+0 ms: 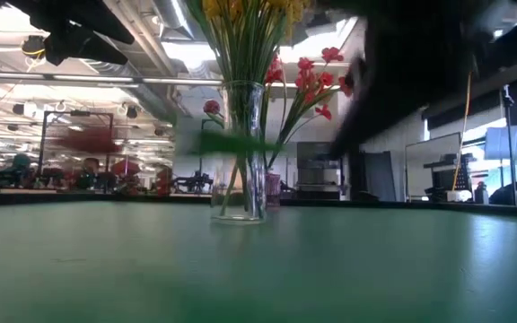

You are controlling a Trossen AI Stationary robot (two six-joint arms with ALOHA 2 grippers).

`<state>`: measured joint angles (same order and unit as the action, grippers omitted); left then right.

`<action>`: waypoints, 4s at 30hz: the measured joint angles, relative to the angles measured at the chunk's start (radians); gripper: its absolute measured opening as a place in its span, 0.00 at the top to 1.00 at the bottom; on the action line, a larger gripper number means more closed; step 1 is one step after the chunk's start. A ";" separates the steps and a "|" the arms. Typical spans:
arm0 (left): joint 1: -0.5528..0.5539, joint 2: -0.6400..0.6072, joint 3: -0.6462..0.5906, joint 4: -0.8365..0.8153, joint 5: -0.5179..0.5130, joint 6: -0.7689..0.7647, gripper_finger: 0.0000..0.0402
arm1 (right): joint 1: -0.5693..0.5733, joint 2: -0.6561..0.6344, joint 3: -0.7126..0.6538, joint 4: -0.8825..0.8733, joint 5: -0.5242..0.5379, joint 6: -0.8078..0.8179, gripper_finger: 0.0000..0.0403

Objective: Sort flowers into vase by color
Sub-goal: Put the red tulip into the purple vase

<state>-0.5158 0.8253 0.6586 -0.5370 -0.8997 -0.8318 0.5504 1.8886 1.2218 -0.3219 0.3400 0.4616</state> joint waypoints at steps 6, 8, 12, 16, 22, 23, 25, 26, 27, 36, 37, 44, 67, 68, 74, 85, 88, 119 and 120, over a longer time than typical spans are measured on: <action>0.000 0.000 0.000 0.009 0.000 0.001 0.45 | 0.045 -0.121 0.001 -0.055 0.125 0.000 1.00; 0.000 0.000 0.000 0.009 0.000 0.001 0.45 | 0.059 -0.160 0.001 -0.066 0.162 -0.005 1.00; 0.000 0.000 0.000 0.009 0.000 0.004 0.45 | 0.092 -0.238 0.002 -0.061 0.229 -0.040 1.00; 0.000 0.000 0.000 0.025 -0.035 0.026 0.45 | 0.121 -0.326 0.003 -0.017 0.300 -0.100 1.00; 0.000 0.000 0.000 0.043 -0.039 0.073 0.45 | 0.154 -0.448 0.004 0.148 0.301 -0.296 1.00; 0.000 0.000 0.000 0.044 -0.039 0.076 0.45 | 0.158 -0.465 0.004 0.195 0.294 -0.343 1.00; 0.000 0.000 0.000 0.044 -0.039 0.076 0.45 | 0.160 -0.498 0.004 0.279 0.280 -0.440 1.00; 0.000 0.000 0.000 0.045 -0.040 0.078 0.45 | 0.168 -0.511 0.004 0.327 0.279 -0.493 1.00; 0.000 0.000 0.000 0.049 -0.046 0.084 0.45 | 0.173 -0.523 0.005 0.377 0.280 -0.550 1.00; 0.002 -0.002 0.077 0.251 -0.108 0.407 0.45 | 0.097 -0.636 0.005 0.480 0.391 -0.853 1.00; 0.006 -0.001 0.091 0.275 -0.108 0.451 0.45 | 0.069 -0.645 0.000 0.482 0.395 -0.862 1.00; 0.060 -0.001 0.143 0.415 -0.098 0.687 0.45 | -0.236 -0.719 -0.083 0.462 0.080 -0.755 1.00; 0.566 0.000 0.143 0.618 0.559 0.819 0.45 | -0.930 -0.790 -0.516 1.178 -0.762 -0.388 1.00; 0.596 0.006 0.143 0.649 0.612 0.819 0.45 | -0.935 -0.781 -0.519 1.188 -0.763 -0.381 1.00; 0.735 0.078 0.145 0.808 0.863 0.786 0.45 | -0.938 -0.726 -0.519 1.221 -0.764 -0.352 1.00; 0.814 0.398 0.348 0.875 1.061 0.758 0.45 | -0.937 -0.705 -0.519 1.263 -0.738 -0.303 1.00; 0.814 0.488 0.449 0.851 1.097 0.760 0.45 | -0.937 -0.705 -0.519 1.259 -0.734 -0.302 1.00; 0.804 0.769 0.743 0.881 1.139 0.729 0.45 | -0.913 -0.688 -0.498 1.215 -0.623 -0.275 1.00; 0.804 0.769 0.743 0.880 1.126 0.729 0.45 | -0.905 -0.679 -0.490 1.208 -0.621 -0.281 1.00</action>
<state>0.2878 1.5944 1.4014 0.3431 0.2264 -0.1024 -0.3549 1.2091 0.7318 0.8866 -0.2810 0.1807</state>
